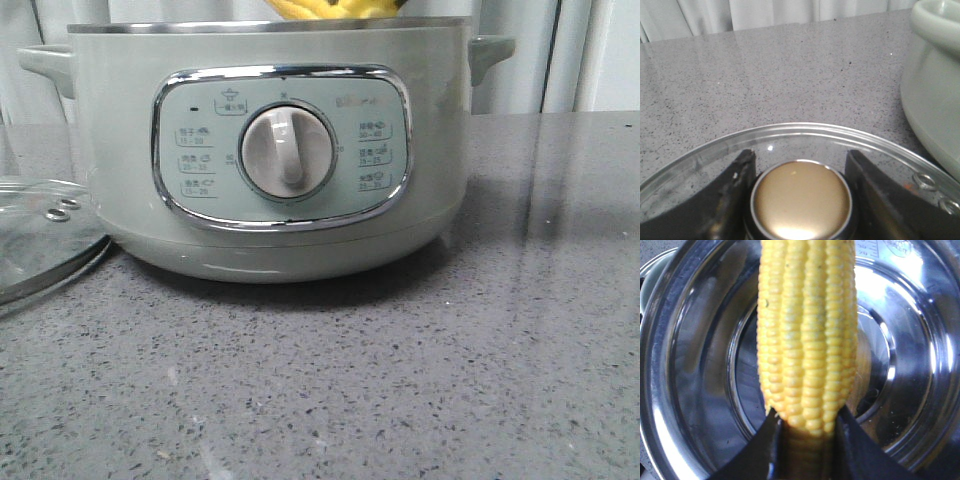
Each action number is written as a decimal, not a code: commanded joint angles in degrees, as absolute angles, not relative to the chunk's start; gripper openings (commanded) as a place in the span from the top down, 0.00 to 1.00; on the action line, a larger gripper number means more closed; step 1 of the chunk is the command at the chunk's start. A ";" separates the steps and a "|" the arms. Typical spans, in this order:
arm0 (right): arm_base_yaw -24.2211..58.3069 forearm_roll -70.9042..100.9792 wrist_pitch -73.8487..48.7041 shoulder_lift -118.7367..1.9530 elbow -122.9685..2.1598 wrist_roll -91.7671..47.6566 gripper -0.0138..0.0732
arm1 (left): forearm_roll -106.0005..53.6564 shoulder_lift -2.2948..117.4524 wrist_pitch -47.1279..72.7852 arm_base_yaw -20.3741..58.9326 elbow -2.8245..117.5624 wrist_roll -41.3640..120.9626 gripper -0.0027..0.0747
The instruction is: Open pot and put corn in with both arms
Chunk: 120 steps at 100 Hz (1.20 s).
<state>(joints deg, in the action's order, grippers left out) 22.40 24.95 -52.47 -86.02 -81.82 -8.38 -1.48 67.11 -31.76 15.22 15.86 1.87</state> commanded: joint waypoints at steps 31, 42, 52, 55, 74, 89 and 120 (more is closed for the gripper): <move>22.40 26.76 -49.87 -83.91 -83.85 -9.05 0.42 | 0.00 70.06 -37.86 15.81 17.93 1.38 0.62; 22.40 26.76 -49.98 -83.91 -83.85 -9.05 0.42 | 0.00 70.06 -37.87 15.81 17.93 1.38 0.51; 22.40 26.76 -50.32 -83.91 -83.85 -9.05 0.42 | 0.00 69.63 -37.87 15.81 17.93 1.38 0.51; 22.40 26.76 -50.42 -83.91 -83.85 -9.05 0.42 | 0.00 69.21 -37.87 15.81 17.93 1.38 0.51; 22.40 26.66 -50.30 -82.79 -83.85 -9.05 0.42 | -0.35 63.29 -37.77 15.81 17.93 1.38 0.51; 22.40 25.19 -48.59 -79.86 -83.85 -9.05 0.53 | -0.35 55.46 -37.01 15.81 17.93 1.38 0.51; 22.40 18.99 -49.04 -72.45 -83.14 -9.05 0.92 | -0.35 32.41 -31.76 15.81 17.93 1.38 0.60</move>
